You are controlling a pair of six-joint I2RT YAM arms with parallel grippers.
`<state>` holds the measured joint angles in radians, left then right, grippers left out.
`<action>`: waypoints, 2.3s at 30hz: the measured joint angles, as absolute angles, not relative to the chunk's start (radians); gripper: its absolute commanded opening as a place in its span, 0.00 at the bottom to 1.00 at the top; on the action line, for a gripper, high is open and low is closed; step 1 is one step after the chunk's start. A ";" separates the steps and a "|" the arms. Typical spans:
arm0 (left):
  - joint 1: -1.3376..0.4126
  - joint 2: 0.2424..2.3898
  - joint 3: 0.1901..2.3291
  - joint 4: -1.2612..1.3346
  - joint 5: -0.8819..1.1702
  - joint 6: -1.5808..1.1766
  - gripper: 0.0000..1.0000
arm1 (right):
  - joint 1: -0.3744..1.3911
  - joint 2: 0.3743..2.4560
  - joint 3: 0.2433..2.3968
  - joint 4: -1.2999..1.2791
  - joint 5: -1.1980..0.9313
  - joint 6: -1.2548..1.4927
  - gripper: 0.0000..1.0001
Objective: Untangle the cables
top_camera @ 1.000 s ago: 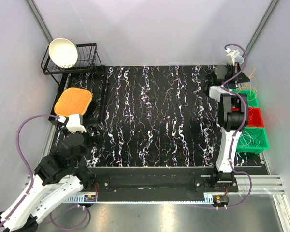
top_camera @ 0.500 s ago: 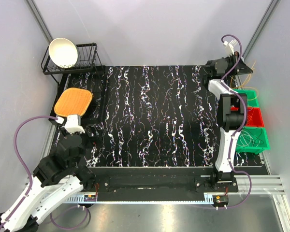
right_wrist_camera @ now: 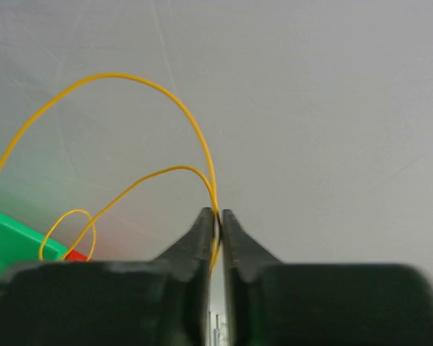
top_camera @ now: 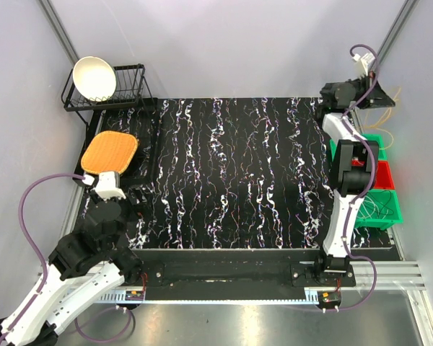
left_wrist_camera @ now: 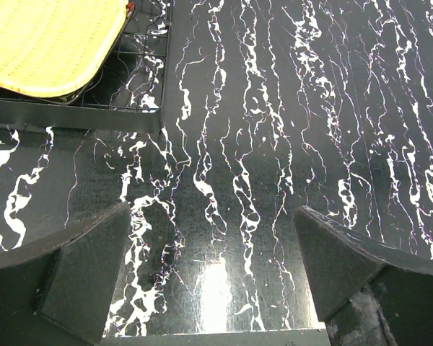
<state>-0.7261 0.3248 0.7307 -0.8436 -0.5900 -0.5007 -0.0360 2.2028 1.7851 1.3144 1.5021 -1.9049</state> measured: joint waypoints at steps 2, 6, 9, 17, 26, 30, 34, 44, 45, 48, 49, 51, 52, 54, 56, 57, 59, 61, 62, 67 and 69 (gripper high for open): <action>-0.726 0.325 0.731 -0.844 -0.590 -0.500 0.99 | -0.056 2.201 1.782 1.314 1.502 -1.895 0.51; -0.726 0.325 0.731 -0.844 -0.590 -0.498 0.99 | -0.080 2.199 1.779 1.314 1.504 -1.879 0.69; -0.726 0.325 0.731 -0.844 -0.590 -0.497 0.99 | -0.077 2.197 1.779 1.315 1.503 -1.876 0.73; -0.726 0.321 0.731 -0.844 -0.590 -0.498 0.99 | -0.053 2.196 1.779 1.316 1.503 -1.879 0.98; -0.726 0.316 0.731 -0.844 -0.590 -0.497 0.99 | -0.044 2.149 1.641 1.313 1.501 -1.701 1.00; -0.726 0.316 0.731 -0.844 -0.590 -0.497 0.99 | -0.051 2.133 1.563 1.312 1.502 -1.526 1.00; -0.726 0.311 0.731 -0.844 -0.590 -0.497 0.99 | -0.054 2.123 1.541 1.310 1.502 -1.359 0.99; -0.726 0.289 0.731 -0.844 -0.590 -0.498 0.99 | -0.054 1.999 1.494 1.313 1.500 -1.035 1.00; -0.726 0.286 0.731 -0.844 -0.590 -0.498 0.99 | -0.054 1.986 1.482 1.313 1.500 -1.004 1.00; -0.726 0.282 0.731 -0.843 -0.590 -0.498 0.99 | -0.052 1.955 1.435 1.313 1.499 -0.915 1.00; -0.726 0.282 0.731 -0.844 -0.590 -0.498 0.99 | -0.051 1.946 1.413 1.313 1.499 -0.884 1.00; -0.726 0.282 0.731 -0.844 -0.590 -0.498 0.99 | -0.047 1.932 1.379 1.313 1.500 -0.838 1.00; -0.726 0.282 0.731 -0.844 -0.590 -0.498 0.99 | -0.043 1.929 1.368 1.313 1.500 -0.817 1.00; -0.726 0.282 0.731 -0.844 -0.590 -0.498 0.99 | -0.032 1.924 1.351 1.312 1.499 -0.770 1.00; -0.726 0.281 0.731 -0.844 -0.590 -0.498 0.99 | -0.020 1.911 1.308 1.313 1.497 -0.709 0.99; -0.726 0.280 0.731 -0.844 -0.590 -0.498 0.99 | -0.016 1.904 1.282 1.313 1.497 -0.674 0.99; -0.726 0.276 0.731 -0.844 -0.591 -0.498 0.99 | -0.010 1.897 1.230 1.313 1.499 -0.605 0.99; -0.726 0.270 0.730 -0.844 -0.591 -0.498 0.99 | -0.009 1.899 1.209 1.309 1.501 -0.575 0.98; -0.726 0.268 0.731 -0.844 -0.591 -0.498 0.99 | -0.006 1.903 1.211 1.308 1.499 -0.573 0.98; -0.726 0.268 0.730 -0.844 -0.591 -0.498 0.99 | 0.020 1.946 1.261 1.313 1.498 -0.612 0.99; -0.726 0.268 0.731 -0.844 -0.591 -0.498 0.99 | 0.039 1.958 1.261 1.312 1.499 -0.630 0.99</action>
<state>-0.7261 0.2684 0.7307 -0.8436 -0.5911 -0.4976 0.0387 1.9583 1.2610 1.3125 1.4986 -0.6304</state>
